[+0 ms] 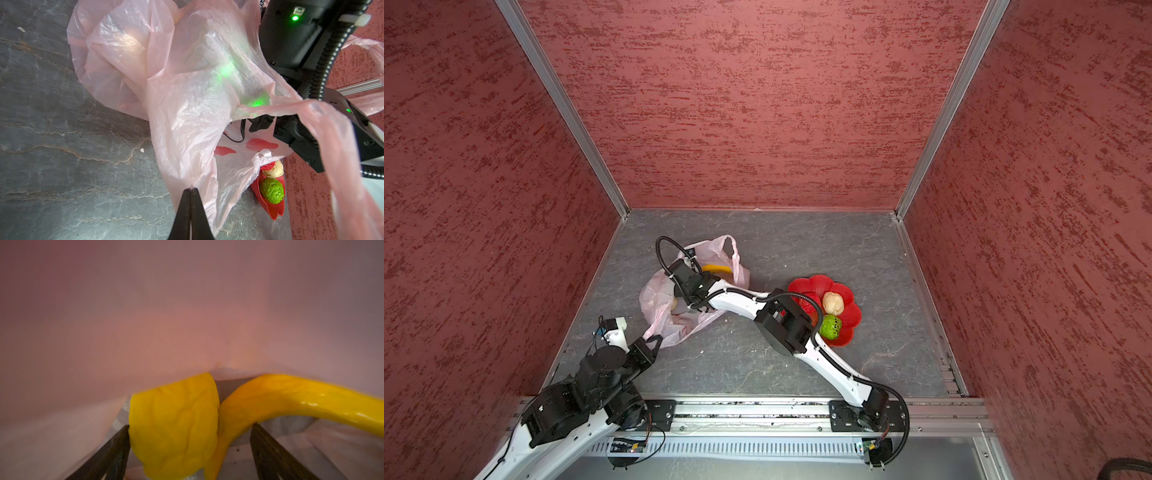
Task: Take the fake fruits out of the plastic bag
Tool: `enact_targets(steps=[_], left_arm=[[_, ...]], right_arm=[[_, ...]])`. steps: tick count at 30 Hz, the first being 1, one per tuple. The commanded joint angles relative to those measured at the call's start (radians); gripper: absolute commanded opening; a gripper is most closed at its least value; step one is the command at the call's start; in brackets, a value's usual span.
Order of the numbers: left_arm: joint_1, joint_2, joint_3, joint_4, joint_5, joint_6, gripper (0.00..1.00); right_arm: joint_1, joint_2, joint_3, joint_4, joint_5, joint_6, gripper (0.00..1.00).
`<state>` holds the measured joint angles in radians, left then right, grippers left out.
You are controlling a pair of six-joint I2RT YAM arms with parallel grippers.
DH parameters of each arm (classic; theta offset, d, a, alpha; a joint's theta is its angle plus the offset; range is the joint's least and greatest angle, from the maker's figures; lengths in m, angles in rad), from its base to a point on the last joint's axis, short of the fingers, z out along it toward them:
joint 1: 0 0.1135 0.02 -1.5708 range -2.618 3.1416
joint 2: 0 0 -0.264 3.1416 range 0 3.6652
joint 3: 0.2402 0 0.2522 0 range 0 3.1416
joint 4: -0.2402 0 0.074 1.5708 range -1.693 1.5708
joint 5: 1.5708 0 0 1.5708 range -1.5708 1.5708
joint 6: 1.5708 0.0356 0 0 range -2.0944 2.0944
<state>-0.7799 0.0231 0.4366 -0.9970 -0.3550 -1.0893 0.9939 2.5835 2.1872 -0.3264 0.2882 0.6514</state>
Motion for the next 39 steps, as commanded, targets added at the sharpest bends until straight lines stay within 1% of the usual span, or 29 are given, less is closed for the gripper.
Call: enact_targets(steps=[1,6,13,18,25,28,31,39], left_arm=[[-0.001,-0.013,-0.007,0.015,0.014,0.022,0.00],[-0.001,-0.013,-0.006,0.013,0.014,0.024,0.00],[-0.001,-0.013,0.002,-0.001,0.010,0.024,0.00],[-0.001,-0.012,0.004,-0.003,0.004,0.020,0.00],[-0.001,-0.012,0.001,0.007,-0.001,0.019,0.00],[-0.001,-0.013,0.001,0.005,0.001,0.016,0.00],[-0.001,-0.013,0.004,0.001,0.002,0.017,0.00],[-0.001,-0.012,0.008,0.001,-0.006,0.020,0.00]], right_arm=[[-0.010,0.020,0.033,-0.013,-0.005,0.018,0.88],[-0.017,0.023,0.034,-0.002,-0.007,0.024,0.84],[-0.021,0.023,0.031,0.013,-0.017,0.028,0.73],[-0.021,0.017,0.027,0.022,-0.027,0.025,0.67],[-0.021,-0.024,-0.037,0.067,-0.036,0.016,0.59],[-0.021,-0.029,-0.042,0.070,-0.039,0.010,0.57],[-0.021,-0.029,-0.044,0.076,-0.046,0.008,0.53],[-0.022,-0.055,-0.081,0.103,-0.047,0.004,0.52]])
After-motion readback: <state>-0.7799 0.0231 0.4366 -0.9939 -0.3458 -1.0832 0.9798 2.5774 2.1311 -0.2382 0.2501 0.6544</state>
